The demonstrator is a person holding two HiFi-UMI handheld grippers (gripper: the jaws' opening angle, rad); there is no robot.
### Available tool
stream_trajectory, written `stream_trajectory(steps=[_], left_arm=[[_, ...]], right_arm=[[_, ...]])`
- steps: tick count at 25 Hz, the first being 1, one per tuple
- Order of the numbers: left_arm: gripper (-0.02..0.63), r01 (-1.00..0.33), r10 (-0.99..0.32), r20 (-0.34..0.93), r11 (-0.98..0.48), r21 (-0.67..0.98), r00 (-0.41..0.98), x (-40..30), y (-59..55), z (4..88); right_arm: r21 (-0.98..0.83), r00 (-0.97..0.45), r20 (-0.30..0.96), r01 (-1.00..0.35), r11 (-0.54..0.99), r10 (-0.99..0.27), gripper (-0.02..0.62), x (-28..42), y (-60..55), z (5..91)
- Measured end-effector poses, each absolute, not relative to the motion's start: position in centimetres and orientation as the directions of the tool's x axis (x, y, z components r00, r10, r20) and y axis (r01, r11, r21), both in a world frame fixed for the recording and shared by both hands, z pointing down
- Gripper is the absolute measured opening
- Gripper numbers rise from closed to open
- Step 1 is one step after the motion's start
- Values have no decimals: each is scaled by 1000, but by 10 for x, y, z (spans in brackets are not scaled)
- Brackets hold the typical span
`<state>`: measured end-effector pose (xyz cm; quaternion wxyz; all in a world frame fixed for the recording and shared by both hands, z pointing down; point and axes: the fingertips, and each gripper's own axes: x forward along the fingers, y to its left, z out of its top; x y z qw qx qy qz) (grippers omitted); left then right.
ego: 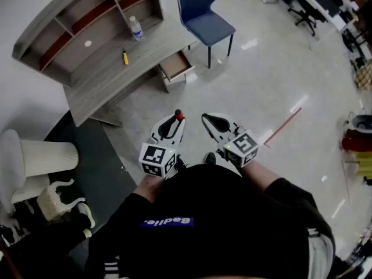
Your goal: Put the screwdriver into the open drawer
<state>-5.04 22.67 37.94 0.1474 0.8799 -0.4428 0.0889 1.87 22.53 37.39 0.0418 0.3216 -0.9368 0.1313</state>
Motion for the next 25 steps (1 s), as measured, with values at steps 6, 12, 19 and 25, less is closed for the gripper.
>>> stream_trajectory(steps=[6, 12, 19, 25], left_arm=[[92, -802, -751, 283, -568, 183, 597, -50, 229, 376], [92, -803, -753, 281, -569, 177, 595, -51, 229, 374], [92, -806, -753, 291, -570, 160, 590, -49, 227, 375], [92, -811, -753, 308, -569, 137, 581, -34, 220, 372]], right_arm=[[-224, -790, 175, -613, 757, -588, 28, 19, 227, 373], [-223, -788, 183, -616, 756, -588, 28, 19, 226, 373], [-223, -794, 167, -608, 762, -584, 28, 20, 227, 370], [-215, -792, 159, -611, 762, -590, 28, 44, 222, 363]])
